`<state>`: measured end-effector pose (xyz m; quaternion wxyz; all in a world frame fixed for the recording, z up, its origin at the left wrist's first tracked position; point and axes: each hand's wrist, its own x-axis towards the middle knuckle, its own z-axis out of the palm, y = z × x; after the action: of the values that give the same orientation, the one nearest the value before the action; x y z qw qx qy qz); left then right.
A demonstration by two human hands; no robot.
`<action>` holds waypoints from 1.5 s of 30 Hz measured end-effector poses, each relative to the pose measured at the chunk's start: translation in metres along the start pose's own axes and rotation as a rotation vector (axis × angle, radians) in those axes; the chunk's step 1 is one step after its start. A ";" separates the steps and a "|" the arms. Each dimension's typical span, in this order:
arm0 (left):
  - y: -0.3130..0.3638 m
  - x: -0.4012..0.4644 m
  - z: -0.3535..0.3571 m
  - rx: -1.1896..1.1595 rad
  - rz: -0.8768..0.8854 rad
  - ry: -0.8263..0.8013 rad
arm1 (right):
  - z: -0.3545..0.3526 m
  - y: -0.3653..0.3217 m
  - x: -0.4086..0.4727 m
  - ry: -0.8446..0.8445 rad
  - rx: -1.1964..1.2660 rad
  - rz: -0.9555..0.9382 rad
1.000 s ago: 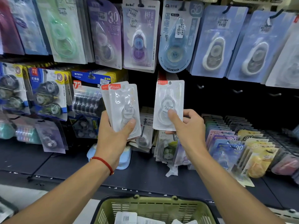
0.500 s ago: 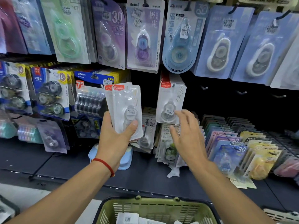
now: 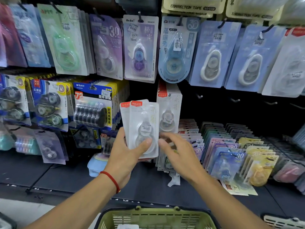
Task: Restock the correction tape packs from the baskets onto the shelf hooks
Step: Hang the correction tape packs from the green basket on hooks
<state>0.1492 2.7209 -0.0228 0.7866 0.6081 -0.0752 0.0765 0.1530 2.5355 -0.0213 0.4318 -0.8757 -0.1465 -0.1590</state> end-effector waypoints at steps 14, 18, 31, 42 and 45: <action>-0.011 0.004 0.022 0.020 -0.094 -0.076 | -0.043 0.029 -0.017 0.413 0.544 0.273; -0.014 0.006 0.019 0.065 -0.090 -0.070 | -0.066 0.041 -0.010 0.449 0.568 0.274; -0.006 0.003 0.027 0.030 -0.087 -0.048 | -0.073 0.048 0.010 0.545 0.455 0.282; -0.016 -0.001 0.047 0.024 -0.076 -0.124 | -0.059 0.071 0.015 0.131 0.398 0.375; -0.016 0.001 0.062 0.121 -0.001 -0.149 | -0.054 0.044 0.000 -0.043 0.495 0.167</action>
<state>0.1522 2.6571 -0.0228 0.7407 0.6585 -0.1285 0.0350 0.1621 2.4667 -0.0216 0.6412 -0.7557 -0.1173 -0.0637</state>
